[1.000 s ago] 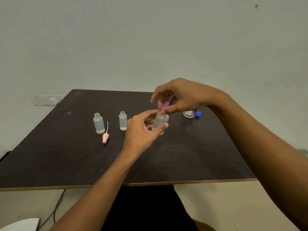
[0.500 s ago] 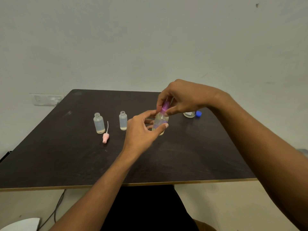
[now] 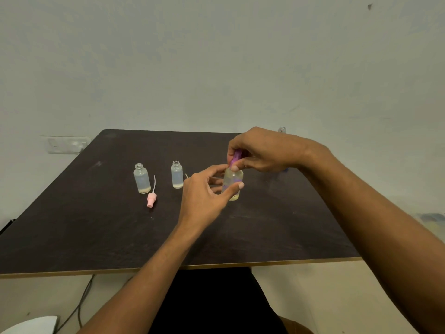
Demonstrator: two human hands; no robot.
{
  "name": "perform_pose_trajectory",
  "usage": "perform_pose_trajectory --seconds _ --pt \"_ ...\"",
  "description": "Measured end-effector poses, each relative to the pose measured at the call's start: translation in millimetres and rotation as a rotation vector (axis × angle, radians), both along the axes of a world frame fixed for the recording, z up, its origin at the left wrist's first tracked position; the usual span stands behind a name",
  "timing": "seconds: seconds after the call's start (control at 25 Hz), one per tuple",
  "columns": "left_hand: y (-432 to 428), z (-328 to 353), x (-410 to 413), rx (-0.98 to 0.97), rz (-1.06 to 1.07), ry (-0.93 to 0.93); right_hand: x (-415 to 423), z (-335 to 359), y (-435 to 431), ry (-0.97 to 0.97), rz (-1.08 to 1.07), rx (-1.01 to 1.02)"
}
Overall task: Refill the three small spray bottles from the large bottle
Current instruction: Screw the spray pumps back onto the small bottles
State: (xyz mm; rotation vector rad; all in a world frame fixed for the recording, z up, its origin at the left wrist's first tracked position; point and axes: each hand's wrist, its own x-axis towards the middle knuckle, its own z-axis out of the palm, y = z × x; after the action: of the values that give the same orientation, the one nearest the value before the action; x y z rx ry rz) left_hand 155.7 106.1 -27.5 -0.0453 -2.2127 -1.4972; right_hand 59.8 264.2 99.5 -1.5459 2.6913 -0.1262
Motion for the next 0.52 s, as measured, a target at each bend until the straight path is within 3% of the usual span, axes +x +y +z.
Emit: perform_pose_trajectory --seconds 0.52 --pt "-13.0 -26.7 -79.5 0.002 0.028 -0.106 -57.0 -46.9 -15.4 0.019 -0.147 -0.128"
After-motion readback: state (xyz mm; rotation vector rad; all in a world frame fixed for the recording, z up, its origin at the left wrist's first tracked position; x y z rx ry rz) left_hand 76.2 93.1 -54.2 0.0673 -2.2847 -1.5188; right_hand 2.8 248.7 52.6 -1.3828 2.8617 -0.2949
